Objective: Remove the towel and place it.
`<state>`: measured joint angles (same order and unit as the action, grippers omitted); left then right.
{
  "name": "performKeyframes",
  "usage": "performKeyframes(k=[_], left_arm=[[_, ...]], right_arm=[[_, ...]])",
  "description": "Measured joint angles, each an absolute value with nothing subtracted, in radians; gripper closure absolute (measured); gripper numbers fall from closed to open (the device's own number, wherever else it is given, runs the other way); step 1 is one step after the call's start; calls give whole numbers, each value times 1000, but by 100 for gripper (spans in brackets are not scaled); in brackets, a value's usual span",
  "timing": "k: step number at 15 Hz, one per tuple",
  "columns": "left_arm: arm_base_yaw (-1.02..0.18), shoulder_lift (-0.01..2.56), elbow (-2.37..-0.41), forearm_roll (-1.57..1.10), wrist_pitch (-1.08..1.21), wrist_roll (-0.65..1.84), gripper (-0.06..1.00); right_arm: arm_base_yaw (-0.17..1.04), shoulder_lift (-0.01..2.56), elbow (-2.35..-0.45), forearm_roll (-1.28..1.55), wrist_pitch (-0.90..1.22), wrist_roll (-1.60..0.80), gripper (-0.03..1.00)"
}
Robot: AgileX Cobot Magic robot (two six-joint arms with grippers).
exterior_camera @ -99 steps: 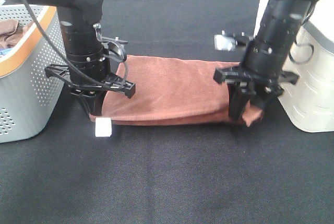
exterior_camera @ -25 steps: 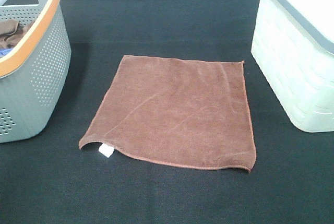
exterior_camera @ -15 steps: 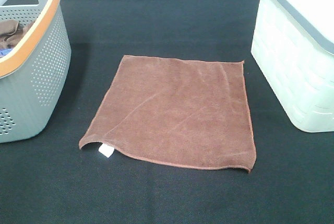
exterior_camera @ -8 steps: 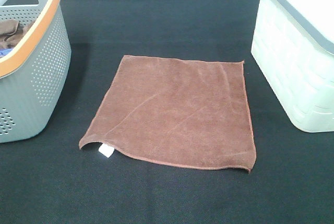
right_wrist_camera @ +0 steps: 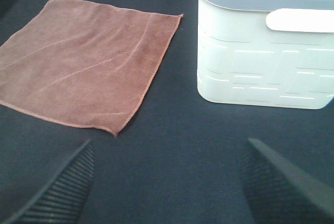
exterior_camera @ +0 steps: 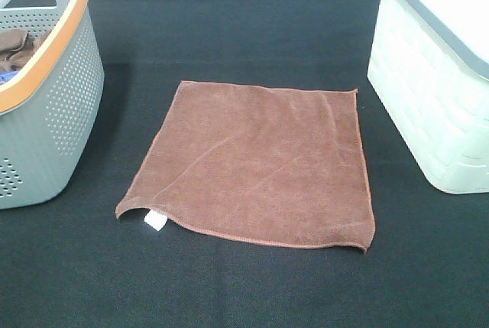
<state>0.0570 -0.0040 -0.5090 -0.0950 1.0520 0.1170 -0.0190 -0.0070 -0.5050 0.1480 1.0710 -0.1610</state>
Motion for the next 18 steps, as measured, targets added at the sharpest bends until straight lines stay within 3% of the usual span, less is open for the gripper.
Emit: performKeyframes(k=[18], left_arm=[[26, -5, -509, -92, 1052, 117, 23]], right_arm=[[-12, -7, -505, 150, 1071, -161, 23]])
